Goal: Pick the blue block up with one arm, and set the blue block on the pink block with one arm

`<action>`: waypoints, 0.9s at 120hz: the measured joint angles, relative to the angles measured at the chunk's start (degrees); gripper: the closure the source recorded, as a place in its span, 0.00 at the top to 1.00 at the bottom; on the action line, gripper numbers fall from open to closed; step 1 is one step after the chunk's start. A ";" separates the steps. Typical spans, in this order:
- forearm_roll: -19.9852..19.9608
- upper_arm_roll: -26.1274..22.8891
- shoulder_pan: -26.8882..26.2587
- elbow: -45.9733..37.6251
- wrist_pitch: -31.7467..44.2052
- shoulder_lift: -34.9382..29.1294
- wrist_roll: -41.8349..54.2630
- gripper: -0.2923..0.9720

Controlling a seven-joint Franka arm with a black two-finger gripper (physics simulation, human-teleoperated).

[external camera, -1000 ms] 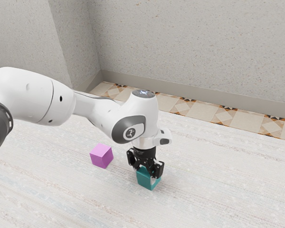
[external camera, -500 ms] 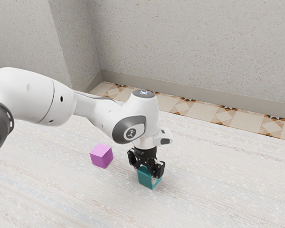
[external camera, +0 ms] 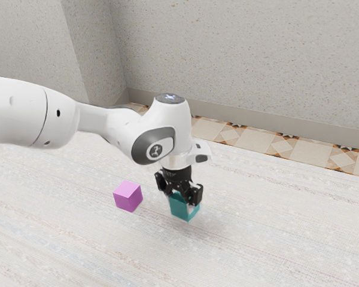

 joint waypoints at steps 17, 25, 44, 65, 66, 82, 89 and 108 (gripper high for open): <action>-0.01 0.13 0.31 -0.40 -0.75 -1.85 0.00 0.54; 0.02 0.16 1.27 -0.69 -1.09 -2.77 0.03 0.54; 0.04 0.22 2.77 -0.98 -2.29 -4.87 0.15 0.54; 0.63 0.34 4.96 -1.15 -3.67 -6.56 0.34 0.54; 0.65 0.34 5.07 -1.14 -3.72 -6.60 0.36 0.54; 0.96 1.77 5.90 -1.07 -4.47 -6.79 0.79 0.54; 1.09 2.70 6.06 -1.04 -4.71 -6.80 1.05 0.55; 1.25 3.60 7.08 -0.84 -5.10 -6.65 1.95 0.55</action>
